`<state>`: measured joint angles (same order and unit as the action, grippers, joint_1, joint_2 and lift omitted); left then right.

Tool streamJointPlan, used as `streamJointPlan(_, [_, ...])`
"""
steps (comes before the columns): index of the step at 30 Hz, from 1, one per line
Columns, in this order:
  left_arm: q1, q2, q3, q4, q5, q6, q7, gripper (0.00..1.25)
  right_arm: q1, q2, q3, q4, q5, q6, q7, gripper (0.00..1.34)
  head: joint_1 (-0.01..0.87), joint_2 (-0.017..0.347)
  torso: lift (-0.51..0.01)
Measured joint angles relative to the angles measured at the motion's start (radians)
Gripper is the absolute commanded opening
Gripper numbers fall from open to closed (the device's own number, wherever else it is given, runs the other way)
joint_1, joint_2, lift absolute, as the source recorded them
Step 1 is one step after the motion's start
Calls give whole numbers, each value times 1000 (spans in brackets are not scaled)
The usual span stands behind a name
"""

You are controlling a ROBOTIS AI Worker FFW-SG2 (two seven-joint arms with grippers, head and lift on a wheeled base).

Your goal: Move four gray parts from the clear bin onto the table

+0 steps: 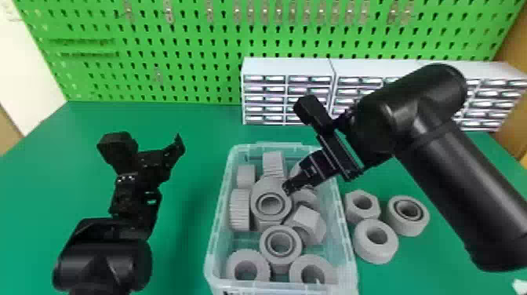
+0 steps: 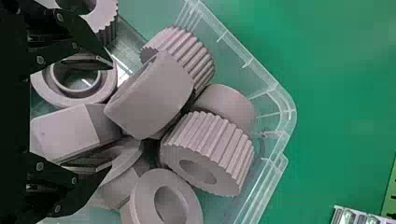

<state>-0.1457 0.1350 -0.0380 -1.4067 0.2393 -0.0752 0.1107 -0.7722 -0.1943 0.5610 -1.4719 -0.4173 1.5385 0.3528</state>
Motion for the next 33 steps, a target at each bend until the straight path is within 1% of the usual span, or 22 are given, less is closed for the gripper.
streamJointPlan(6, [-3, 0, -2, 0, 0, 0, 1, 1086, 2, 1, 8, 26, -25, -36, 0, 815, 693, 72, -52])
streamJointPlan(11, [-5, 0, -4, 0, 0, 0, 1, 1086, -2, 4, 17, 35, -27, -45, 0, 816, 693, 72, -52])
streamJointPlan(22, [0, 0, 2, 0, 0, 0, 0, 1086, -8, 1, 44, 38, -44, -18, 0, 816, 693, 72, -52])
streamJointPlan(27, [-2, 0, 2, 0, 1, 0, 1, 1086, -13, -4, 58, 38, -45, 2, 0, 816, 693, 72, -52])
streamJointPlan(33, [-5, 0, 0, 0, 1, 0, 1, 1086, -20, -18, 72, 39, -41, 27, 0, 815, 693, 72, -52])
